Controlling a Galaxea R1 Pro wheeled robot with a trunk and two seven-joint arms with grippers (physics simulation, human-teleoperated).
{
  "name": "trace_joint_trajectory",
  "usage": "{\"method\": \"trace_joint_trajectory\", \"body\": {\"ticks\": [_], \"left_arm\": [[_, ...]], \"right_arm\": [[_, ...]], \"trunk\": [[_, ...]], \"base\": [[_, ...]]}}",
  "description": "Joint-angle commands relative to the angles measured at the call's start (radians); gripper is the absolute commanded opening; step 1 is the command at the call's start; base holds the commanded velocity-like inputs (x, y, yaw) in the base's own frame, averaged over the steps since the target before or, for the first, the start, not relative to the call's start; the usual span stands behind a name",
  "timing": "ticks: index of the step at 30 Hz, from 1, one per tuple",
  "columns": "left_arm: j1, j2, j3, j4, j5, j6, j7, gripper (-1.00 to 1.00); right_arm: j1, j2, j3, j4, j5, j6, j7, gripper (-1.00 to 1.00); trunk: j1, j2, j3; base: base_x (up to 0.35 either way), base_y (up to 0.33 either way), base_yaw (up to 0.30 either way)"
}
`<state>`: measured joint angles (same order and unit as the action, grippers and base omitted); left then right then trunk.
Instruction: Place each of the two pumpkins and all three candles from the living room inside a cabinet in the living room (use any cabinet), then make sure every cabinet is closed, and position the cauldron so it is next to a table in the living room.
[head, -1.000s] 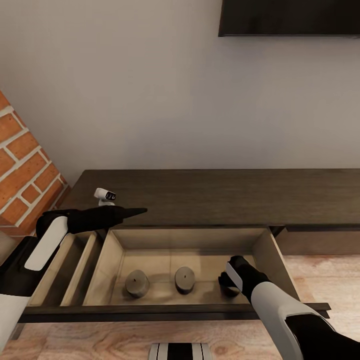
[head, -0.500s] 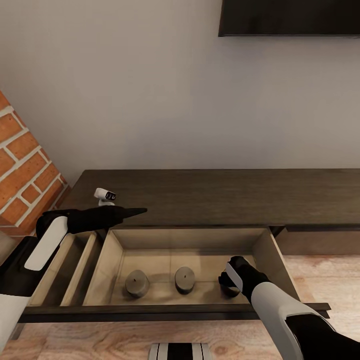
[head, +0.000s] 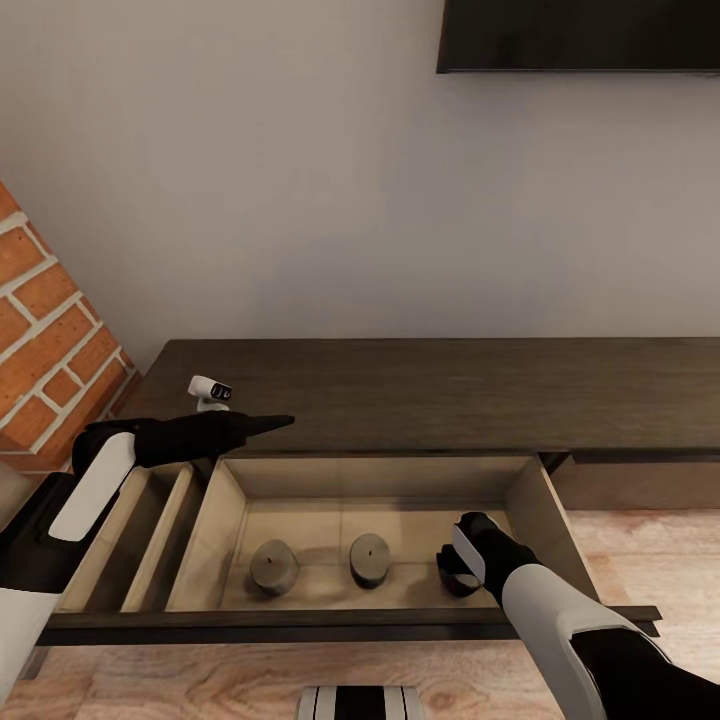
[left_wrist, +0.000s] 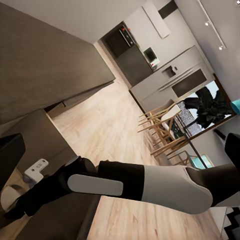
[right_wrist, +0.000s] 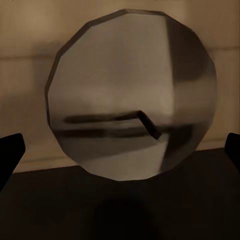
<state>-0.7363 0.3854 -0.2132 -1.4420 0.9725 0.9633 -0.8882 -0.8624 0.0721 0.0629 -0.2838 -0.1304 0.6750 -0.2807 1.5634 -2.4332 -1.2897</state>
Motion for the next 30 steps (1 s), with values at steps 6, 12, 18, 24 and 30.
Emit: {"method": "trace_joint_trajectory", "body": {"ticks": [6, 12, 18, 24, 30], "left_arm": [[0.0, 0.0, 0.0, -0.001, 0.0, 0.0, 0.0, 1.0], [0.0, 0.0, 0.0, -0.001, 0.0, 0.001, 0.0, 1.0], [0.0, 0.0, 0.001, -0.002, 0.0, 0.002, 0.0, 1.0], [0.0, -0.001, 0.0, -0.002, 0.0, 0.003, 0.0, 1.0], [0.0, -0.002, 0.005, -0.002, -0.001, 0.003, 0.0, 1.0]], "right_arm": [[0.0, 0.0, 0.0, 0.0, 0.0, 0.0, 0.0, 1.0], [-0.001, -0.002, 0.0, -0.004, 0.001, 0.0, 0.002, 1.0], [-0.001, -0.004, 0.0, -0.011, 0.004, 0.0, 0.0, 1.0], [-0.001, -0.006, 0.0, -0.013, 0.003, 0.001, 0.002, 1.0], [-0.001, -0.009, -0.001, -0.016, 0.003, 0.005, 0.003, 1.0]], "trunk": [[0.0, 0.0, 0.0], [-0.019, 0.035, 0.016], [-0.042, 0.077, 0.034], [-0.065, 0.119, 0.053], [-0.088, 0.161, 0.072]], "base": [[0.0, 0.0, 0.0], [0.0, 0.0, 0.0], [0.0, 0.0, 0.0], [0.0, 0.0, 0.0], [0.0, 0.0, 0.0]]}}
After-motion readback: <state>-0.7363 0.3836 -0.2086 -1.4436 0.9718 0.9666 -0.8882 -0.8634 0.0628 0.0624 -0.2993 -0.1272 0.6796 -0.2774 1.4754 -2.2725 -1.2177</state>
